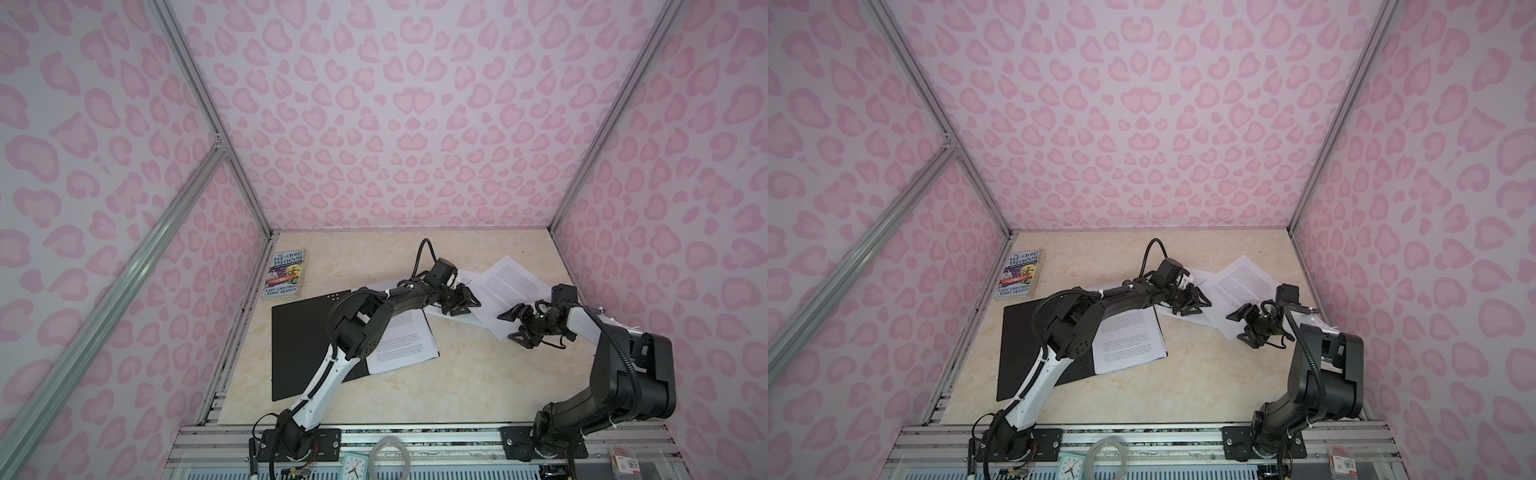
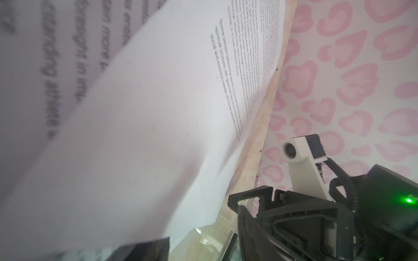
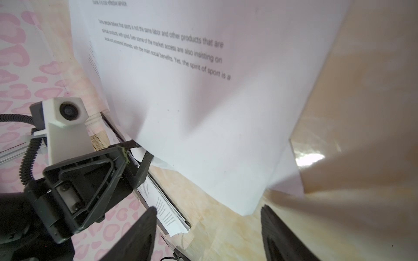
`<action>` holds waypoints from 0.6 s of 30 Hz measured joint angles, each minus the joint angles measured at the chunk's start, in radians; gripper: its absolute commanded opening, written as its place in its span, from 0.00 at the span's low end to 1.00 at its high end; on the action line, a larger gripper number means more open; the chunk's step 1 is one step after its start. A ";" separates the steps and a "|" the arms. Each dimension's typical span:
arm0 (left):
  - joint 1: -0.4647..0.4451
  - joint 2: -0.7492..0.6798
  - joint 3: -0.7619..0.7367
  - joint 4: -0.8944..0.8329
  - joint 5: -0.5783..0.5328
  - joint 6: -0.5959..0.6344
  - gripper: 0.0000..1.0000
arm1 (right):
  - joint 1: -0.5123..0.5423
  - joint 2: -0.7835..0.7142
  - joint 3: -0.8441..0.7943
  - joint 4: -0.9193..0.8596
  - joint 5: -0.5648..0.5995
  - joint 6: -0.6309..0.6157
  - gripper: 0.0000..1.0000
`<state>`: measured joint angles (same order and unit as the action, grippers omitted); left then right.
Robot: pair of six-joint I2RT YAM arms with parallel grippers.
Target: Put the files into the folder
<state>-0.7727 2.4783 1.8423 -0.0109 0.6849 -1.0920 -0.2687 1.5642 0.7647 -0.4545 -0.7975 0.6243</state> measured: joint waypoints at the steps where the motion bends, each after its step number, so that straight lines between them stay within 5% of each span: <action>1: 0.000 0.000 -0.013 0.030 0.005 -0.019 0.52 | 0.001 0.001 0.000 0.000 -0.001 0.000 0.73; 18: -0.006 0.009 -0.210 0.599 -0.114 -0.362 0.49 | 0.023 0.003 0.000 -0.001 -0.015 0.000 0.73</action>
<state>-0.7792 2.4870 1.6325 0.5880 0.5709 -1.4544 -0.2455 1.5677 0.7650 -0.4557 -0.8124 0.6243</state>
